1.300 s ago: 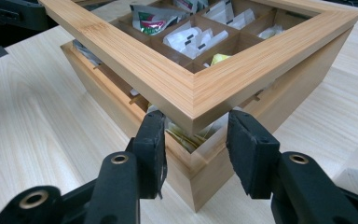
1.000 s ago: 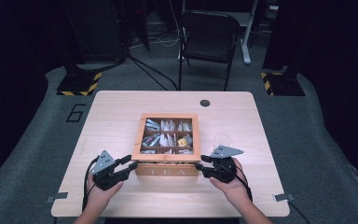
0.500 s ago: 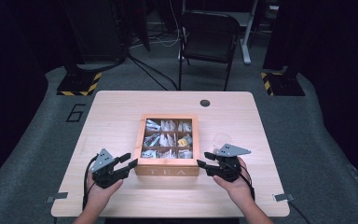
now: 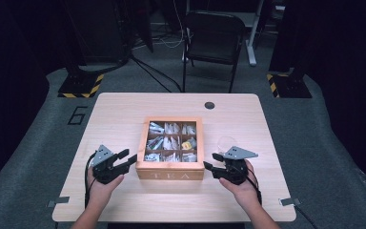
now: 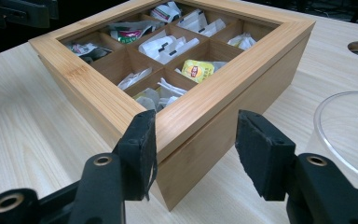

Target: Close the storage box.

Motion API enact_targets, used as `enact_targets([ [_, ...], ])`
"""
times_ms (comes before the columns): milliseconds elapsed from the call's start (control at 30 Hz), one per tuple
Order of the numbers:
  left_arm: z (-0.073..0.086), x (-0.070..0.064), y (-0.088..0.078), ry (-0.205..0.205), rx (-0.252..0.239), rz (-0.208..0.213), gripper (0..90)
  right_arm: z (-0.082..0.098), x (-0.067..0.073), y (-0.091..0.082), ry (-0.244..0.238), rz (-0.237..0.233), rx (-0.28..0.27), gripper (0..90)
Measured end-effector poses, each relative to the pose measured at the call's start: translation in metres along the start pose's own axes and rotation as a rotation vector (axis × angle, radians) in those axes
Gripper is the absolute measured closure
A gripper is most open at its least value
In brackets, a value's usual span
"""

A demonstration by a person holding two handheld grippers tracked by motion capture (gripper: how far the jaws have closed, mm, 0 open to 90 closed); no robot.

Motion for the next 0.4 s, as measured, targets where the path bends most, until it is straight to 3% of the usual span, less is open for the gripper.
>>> enact_targets([
  [267,0.008,0.012,-0.003,-0.015,-0.001,-0.028,49.3,0.005,-0.002,-0.001,-0.030,0.016,-0.010,45.7],
  [400,0.011,0.019,-0.008,-0.024,0.004,-0.039,47.6,0.005,-0.003,-0.003,-0.020,0.023,-0.022,44.0],
])
Point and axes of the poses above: each handheld gripper's, and its own axes: y roughly forward along the jaws, z roughly out of its underside, x roughly to its left, the point moved 7 cm from there along y, roughly forward along the jaws
